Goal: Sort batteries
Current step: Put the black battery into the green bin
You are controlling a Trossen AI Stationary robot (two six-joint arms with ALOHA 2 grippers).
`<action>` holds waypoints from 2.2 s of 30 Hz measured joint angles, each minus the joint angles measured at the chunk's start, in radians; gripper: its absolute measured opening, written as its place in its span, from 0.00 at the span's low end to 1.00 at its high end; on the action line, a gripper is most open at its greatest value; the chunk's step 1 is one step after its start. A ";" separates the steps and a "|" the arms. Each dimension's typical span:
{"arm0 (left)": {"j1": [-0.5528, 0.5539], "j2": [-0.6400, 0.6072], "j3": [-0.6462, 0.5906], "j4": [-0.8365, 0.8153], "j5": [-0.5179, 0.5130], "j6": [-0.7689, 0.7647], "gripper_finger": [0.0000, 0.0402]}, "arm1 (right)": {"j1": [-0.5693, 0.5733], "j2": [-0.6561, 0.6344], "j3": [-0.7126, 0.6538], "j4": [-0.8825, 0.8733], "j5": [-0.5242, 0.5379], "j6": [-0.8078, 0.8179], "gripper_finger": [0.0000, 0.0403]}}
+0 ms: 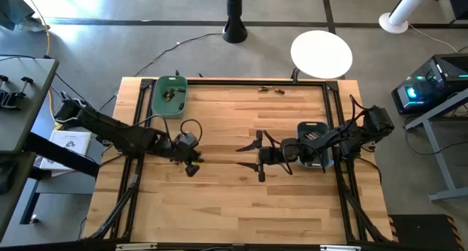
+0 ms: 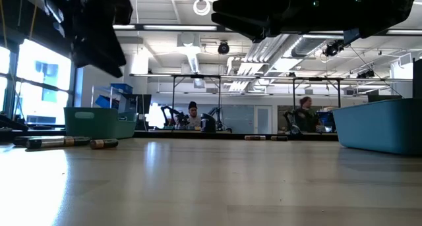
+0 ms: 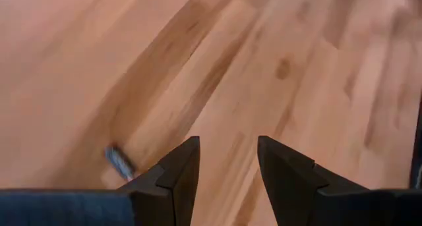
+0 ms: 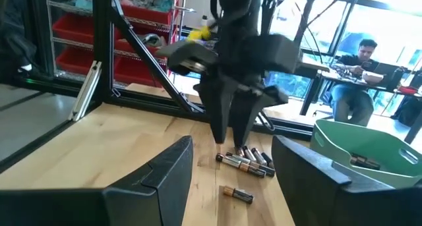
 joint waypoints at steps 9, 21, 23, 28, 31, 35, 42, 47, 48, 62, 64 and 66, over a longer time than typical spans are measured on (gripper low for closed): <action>-0.004 0.078 -0.043 -0.007 0.020 -0.339 0.45 | 0.000 0.000 0.000 -0.015 -0.001 -0.001 0.50; 0.016 0.387 0.040 -0.154 0.122 -0.477 0.39 | 0.000 0.000 0.000 -0.037 -0.001 -0.008 0.50; 0.016 0.428 0.082 -0.209 0.098 -0.464 0.37 | -0.001 0.000 0.000 -0.037 -0.001 -0.008 0.50; 0.020 0.497 0.149 -0.295 0.024 -0.424 0.32 | -0.004 0.000 0.000 -0.041 -0.006 -0.002 0.50; 0.034 0.514 0.152 -0.280 0.015 -0.404 0.31 | -0.004 0.000 0.000 -0.044 -0.007 0.002 0.50; 0.059 0.525 0.152 -0.263 0.029 -0.392 0.31 | -0.004 0.000 0.000 -0.049 -0.008 0.006 0.50; 0.097 0.527 0.151 -0.253 0.015 -0.377 0.31 | -0.004 0.000 0.000 -0.057 -0.008 0.007 0.50; 0.118 0.528 0.151 -0.246 -0.001 -0.357 0.31 | -0.004 0.000 0.000 -0.060 -0.008 0.014 0.50; 0.123 0.529 0.151 -0.245 -0.004 -0.352 0.31 | -0.004 0.000 0.000 -0.060 -0.008 0.015 0.50; 0.215 0.531 0.149 -0.241 -0.080 -0.272 0.31 | -0.004 0.000 0.000 -0.079 -0.008 0.031 0.50; 0.231 0.531 0.149 -0.242 -0.087 -0.249 0.31 | -0.004 0.000 0.000 -0.083 -0.008 0.032 0.50; 0.249 0.531 0.149 -0.243 -0.088 -0.224 0.31 | -0.004 0.000 0.000 -0.083 -0.008 0.034 0.50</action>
